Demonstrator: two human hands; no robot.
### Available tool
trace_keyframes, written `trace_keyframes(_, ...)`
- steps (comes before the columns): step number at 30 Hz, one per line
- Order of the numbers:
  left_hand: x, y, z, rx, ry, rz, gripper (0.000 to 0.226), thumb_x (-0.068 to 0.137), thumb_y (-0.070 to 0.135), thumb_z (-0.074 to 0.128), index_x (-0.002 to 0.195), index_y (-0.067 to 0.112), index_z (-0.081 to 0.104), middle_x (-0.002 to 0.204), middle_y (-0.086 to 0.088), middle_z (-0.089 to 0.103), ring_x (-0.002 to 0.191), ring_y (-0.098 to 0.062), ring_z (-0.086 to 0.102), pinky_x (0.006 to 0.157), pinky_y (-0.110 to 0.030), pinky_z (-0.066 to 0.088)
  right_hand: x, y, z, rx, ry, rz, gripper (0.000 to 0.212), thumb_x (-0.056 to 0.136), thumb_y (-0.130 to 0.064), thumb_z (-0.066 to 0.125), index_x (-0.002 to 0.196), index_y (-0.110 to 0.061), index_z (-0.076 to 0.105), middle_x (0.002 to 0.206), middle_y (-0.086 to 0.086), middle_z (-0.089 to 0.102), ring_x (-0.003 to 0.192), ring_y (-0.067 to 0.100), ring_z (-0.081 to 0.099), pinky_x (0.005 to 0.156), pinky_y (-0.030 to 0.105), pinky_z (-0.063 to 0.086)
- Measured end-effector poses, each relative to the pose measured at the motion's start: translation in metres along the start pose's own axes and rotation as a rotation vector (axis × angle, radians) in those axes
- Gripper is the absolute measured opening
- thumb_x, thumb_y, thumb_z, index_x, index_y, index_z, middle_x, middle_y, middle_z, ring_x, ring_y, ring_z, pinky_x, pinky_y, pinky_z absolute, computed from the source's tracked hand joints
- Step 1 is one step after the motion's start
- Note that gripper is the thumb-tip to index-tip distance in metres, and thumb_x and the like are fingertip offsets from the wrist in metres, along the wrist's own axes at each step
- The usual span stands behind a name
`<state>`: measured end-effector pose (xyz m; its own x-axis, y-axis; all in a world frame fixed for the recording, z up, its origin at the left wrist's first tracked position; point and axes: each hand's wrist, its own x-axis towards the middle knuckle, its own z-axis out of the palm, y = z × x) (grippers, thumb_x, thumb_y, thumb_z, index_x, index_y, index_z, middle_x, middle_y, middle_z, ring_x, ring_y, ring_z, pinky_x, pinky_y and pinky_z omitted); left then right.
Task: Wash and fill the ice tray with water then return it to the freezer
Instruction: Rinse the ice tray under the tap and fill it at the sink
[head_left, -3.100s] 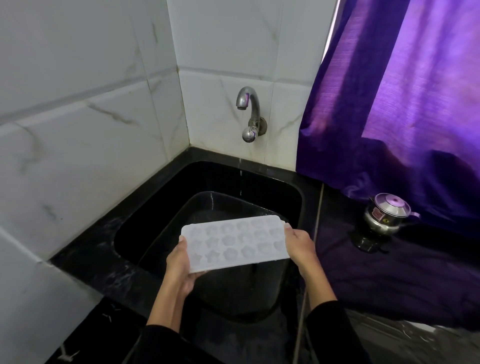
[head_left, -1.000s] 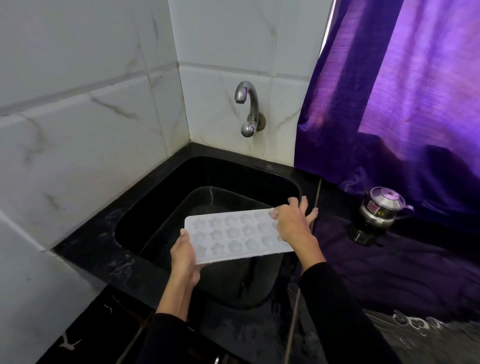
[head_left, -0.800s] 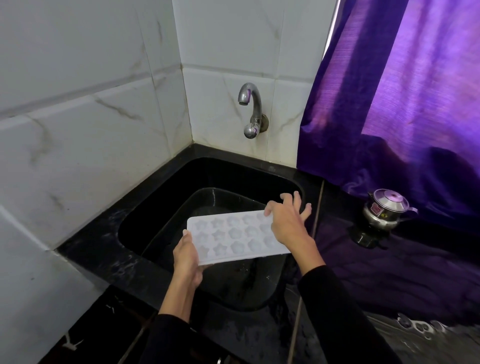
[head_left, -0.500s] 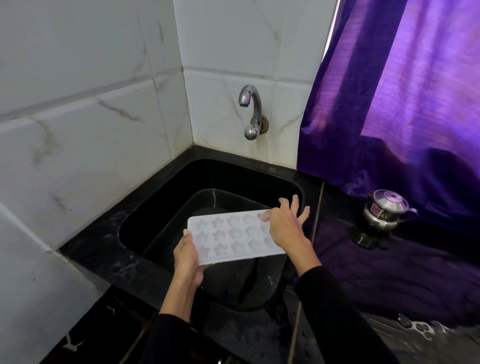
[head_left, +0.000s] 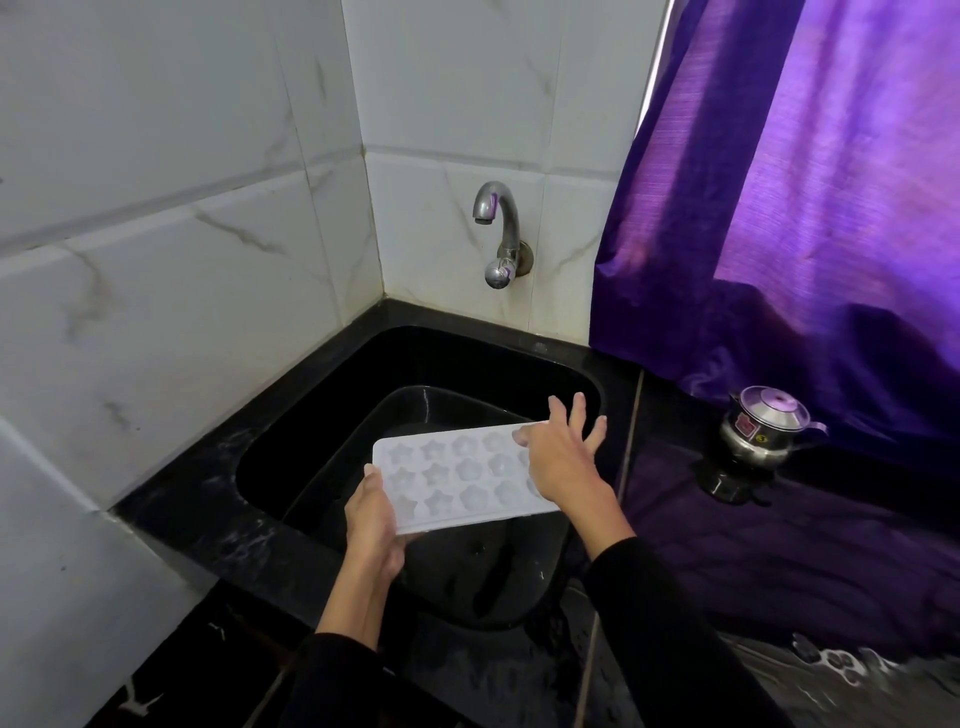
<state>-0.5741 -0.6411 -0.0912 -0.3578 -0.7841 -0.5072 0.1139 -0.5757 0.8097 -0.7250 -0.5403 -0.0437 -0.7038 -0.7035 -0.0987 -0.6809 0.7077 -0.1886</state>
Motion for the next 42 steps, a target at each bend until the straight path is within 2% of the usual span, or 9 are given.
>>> trace_keyframes(6,0.001,0.000,0.000,0.019,-0.009,0.000,0.031,0.101,0.041,0.032,0.109,0.020,0.053,0.097,-0.007,0.066,0.085,-0.027,0.065,0.062,-0.041,0.053,-0.001,0.002,-0.006,-0.015,-0.021,0.023,0.050,0.080,0.012,0.056,0.115,-0.022,0.064,0.158,0.019,0.003,0.144,0.045,-0.020,0.114,0.064,-0.008)
trace_keyframes(10,0.001,0.000,0.000,0.021,-0.007,0.010,0.029,0.101,0.041,0.032,0.103,0.022,0.053,0.097,-0.007,0.066,0.086,-0.027,0.065,0.061,-0.041,0.052,-0.002,0.000,-0.002,0.006,-0.015,0.012,0.046,0.079,0.015,0.051,0.107,-0.020,0.065,0.158,0.018,0.007,0.145,0.043,-0.017,0.114,0.064,-0.007)
trace_keyframes(14,0.001,0.001,0.001,0.028,-0.011,0.000,0.031,0.101,0.041,0.032,0.109,0.019,0.053,0.098,-0.007,0.065,0.087,-0.027,0.064,0.062,-0.041,0.052,-0.001,0.006,-0.003,0.020,-0.012,0.022,0.057,0.082,0.016,0.051,0.120,-0.024,0.063,0.156,0.018,0.012,0.146,0.043,-0.016,0.114,0.064,-0.008)
trace_keyframes(20,0.004,0.003,-0.001,0.025,-0.011,-0.007,0.033,0.101,0.042,0.031,0.110,0.018,0.053,0.100,-0.009,0.066,0.088,-0.029,0.065,0.061,-0.041,0.052,0.000,0.004,-0.002,0.037,0.003,0.005,0.062,0.081,0.016,0.051,0.125,-0.027,0.061,0.158,0.016,0.009,0.147,0.040,-0.015,0.114,0.064,-0.008)
trace_keyframes(26,0.004,0.004,-0.001,0.030,-0.011,-0.020,0.034,0.102,0.041,0.031,0.111,0.017,0.053,0.100,-0.010,0.067,0.089,-0.030,0.065,0.062,-0.042,0.053,0.003,0.002,0.002,0.108,0.081,0.007,0.049,0.082,0.013,0.055,0.117,-0.020,0.060,0.156,0.014,0.015,0.148,0.036,-0.011,0.116,0.062,-0.007)
trace_keyframes(28,0.005,0.004,-0.001,0.037,-0.016,-0.013,0.035,0.102,0.042,0.031,0.112,0.017,0.053,0.102,-0.011,0.067,0.090,-0.031,0.066,0.062,-0.042,0.053,0.005,-0.001,0.005,0.131,0.098,-0.042,0.057,0.078,0.017,0.054,0.119,-0.023,0.056,0.156,0.013,0.014,0.148,0.034,-0.011,0.116,0.060,-0.007)
trace_keyframes(33,0.004,0.005,0.001,0.038,-0.020,-0.002,0.033,0.101,0.042,0.031,0.107,0.020,0.055,0.103,-0.010,0.067,0.092,-0.031,0.066,0.062,-0.042,0.053,0.006,-0.009,0.013,0.063,0.008,-0.088,0.086,0.073,0.026,0.046,0.128,-0.039,0.056,0.159,0.011,0.007,0.147,0.036,-0.018,0.115,0.060,-0.012)
trace_keyframes(37,0.004,0.004,0.001,0.052,-0.024,-0.012,0.032,0.101,0.042,0.031,0.100,0.021,0.055,0.105,-0.012,0.067,0.093,-0.032,0.065,0.065,-0.043,0.054,0.006,-0.009,0.008,0.026,-0.005,-0.083,0.082,0.075,0.025,0.047,0.129,-0.036,0.057,0.158,0.012,0.010,0.146,0.038,-0.019,0.114,0.061,-0.013)
trace_keyframes(42,0.006,0.004,0.002,0.054,-0.021,-0.012,0.037,0.101,0.043,0.031,0.115,0.018,0.054,0.109,-0.012,0.066,0.097,-0.033,0.065,0.068,-0.045,0.055,0.003,-0.014,0.008,0.015,-0.010,-0.085,0.077,0.079,0.021,0.048,0.131,-0.035,0.056,0.161,0.013,0.004,0.146,0.039,-0.018,0.114,0.062,-0.012)
